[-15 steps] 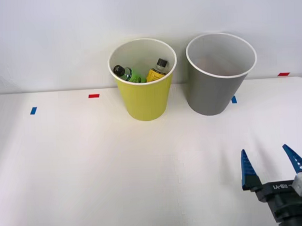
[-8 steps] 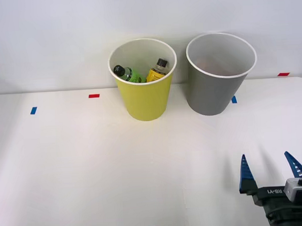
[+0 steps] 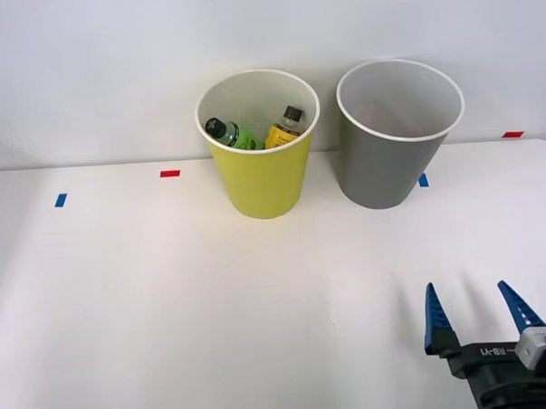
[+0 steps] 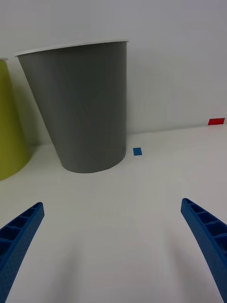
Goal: Put cans in the gray bin, plastic bottles in the light green bin
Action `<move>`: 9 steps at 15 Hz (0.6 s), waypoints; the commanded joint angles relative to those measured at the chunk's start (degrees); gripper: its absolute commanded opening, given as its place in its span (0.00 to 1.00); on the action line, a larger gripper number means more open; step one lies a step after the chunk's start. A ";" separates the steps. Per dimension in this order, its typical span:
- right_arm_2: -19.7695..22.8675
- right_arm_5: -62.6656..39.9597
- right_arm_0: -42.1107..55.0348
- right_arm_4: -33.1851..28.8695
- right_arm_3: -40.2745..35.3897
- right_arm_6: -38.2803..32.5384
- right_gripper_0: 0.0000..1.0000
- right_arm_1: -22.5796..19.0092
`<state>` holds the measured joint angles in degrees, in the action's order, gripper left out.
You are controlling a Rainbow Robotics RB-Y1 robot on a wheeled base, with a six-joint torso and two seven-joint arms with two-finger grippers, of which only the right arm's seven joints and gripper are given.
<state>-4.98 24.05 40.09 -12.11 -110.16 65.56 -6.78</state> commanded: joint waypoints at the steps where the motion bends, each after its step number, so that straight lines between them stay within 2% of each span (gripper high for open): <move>1: 0.76 3.99 2.27 -6.69 0.03 -9.22 1.00 0.71; 3: 0.49 5.22 2.62 -8.01 1.00 -11.15 1.00 -0.17; 7: 1.55 16.56 -1.15 -7.84 12.51 -10.45 1.00 -0.43; 9: 1.64 18.40 -0.63 -7.05 13.48 -9.22 1.00 -0.26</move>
<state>-3.43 41.61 39.17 -19.59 -96.99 55.62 -7.12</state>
